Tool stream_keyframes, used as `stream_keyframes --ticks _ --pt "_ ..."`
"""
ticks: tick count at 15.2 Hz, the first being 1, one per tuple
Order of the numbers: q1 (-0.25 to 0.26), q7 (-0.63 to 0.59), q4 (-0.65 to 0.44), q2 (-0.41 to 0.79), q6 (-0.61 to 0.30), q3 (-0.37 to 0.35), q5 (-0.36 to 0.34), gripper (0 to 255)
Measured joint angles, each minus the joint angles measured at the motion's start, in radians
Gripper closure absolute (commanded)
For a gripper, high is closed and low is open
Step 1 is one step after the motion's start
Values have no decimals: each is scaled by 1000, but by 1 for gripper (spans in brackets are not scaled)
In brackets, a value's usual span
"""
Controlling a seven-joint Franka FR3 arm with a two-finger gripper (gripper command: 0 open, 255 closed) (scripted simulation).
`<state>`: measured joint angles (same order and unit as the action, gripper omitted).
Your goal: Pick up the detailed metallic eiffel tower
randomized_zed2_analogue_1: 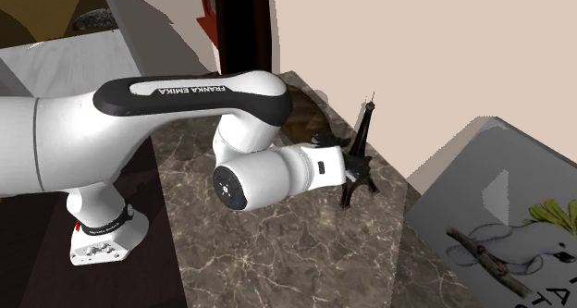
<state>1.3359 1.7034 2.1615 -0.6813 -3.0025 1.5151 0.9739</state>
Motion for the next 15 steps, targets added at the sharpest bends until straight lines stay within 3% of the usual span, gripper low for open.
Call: stream_keyframes --ticks 9,15 --pt "3 3 -1 -4 -4 2 0 255" --pt "-40 -67 -21 69 54 -32 -8 255"
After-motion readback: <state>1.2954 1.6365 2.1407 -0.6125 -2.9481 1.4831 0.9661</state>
